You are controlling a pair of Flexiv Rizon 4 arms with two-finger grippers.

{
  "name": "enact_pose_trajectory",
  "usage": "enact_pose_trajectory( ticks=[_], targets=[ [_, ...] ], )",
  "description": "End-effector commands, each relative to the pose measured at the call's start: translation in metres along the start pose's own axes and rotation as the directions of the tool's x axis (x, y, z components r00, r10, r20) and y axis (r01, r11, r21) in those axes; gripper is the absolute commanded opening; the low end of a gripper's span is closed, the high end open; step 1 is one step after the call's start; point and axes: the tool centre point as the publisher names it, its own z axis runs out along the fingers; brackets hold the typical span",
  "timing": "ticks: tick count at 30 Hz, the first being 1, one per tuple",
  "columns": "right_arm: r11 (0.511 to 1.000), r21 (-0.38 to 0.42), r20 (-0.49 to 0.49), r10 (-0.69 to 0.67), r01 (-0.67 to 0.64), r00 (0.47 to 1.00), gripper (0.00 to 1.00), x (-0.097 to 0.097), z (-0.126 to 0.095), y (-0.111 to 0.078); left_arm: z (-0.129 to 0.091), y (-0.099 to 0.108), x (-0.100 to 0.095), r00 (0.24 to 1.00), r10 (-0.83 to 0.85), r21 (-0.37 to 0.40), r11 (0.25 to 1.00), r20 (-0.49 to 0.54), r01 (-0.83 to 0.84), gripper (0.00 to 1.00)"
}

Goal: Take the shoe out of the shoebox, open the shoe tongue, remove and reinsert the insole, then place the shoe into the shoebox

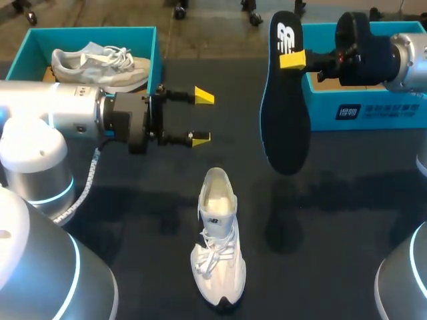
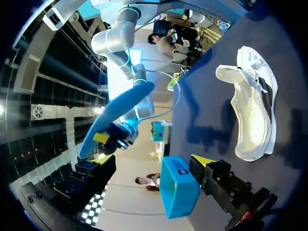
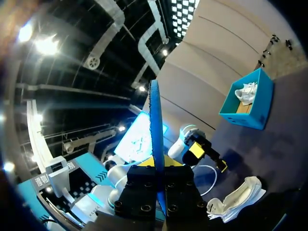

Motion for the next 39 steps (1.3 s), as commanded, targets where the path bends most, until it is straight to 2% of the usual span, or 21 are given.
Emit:
enact_pose_trajectory(
  ticks=[1,7,9,11,22,25,28,35,39],
  targets=[
    [0.996,-0.043,0.036,0.082,-0.080,0.996,0.00,-0.016,0.002,0.004,-0.004,0.013,0.001,0.998,0.022,0.020,1.000,0.065,-0.023,1.00],
    [0.973,-0.114,0.056,0.207,-0.200,0.977,0.00,-0.055,0.001,0.017,-0.011,0.025,-0.006,0.993,0.095,-0.008,0.995,0.073,-0.095,1.00],
    [0.962,-0.115,0.075,0.256,-0.246,0.964,0.00,-0.068,-0.002,0.024,-0.012,0.031,-0.008,0.991,0.093,0.003,0.996,0.092,-0.093,1.00],
    [0.952,-0.120,0.041,0.289,-0.282,0.956,0.00,-0.080,-0.002,0.032,-0.013,0.036,-0.009,0.991,0.090,-0.001,0.996,0.096,-0.091,1.00],
    [0.952,-0.120,0.041,0.289,-0.282,0.956,0.00,-0.080,-0.002,0.032,-0.013,0.036,-0.009,0.991,0.090,-0.001,0.996,0.096,-0.091,1.00],
    [0.920,-0.138,0.023,0.374,-0.368,0.927,0.00,-0.099,0.009,0.032,-0.013,0.036,-0.009,0.991,0.090,-0.001,0.996,0.096,-0.091,1.00],
    [0.905,-0.147,0.011,0.406,-0.400,0.914,0.00,-0.112,0.011,0.033,-0.010,0.037,-0.008,0.989,0.118,-0.005,0.993,0.091,-0.118,1.00],
    [0.879,-0.112,-0.007,0.466,-0.464,0.885,0.00,-0.152,0.016,0.041,-0.004,0.039,-0.009,0.987,0.113,0.025,0.993,0.110,-0.116,1.00],
    [0.871,-0.095,-0.007,0.484,-0.482,0.875,0.00,-0.157,0.017,0.043,-0.001,0.041,-0.009,0.988,0.123,0.022,0.992,0.098,-0.126,1.00]
  ],
)
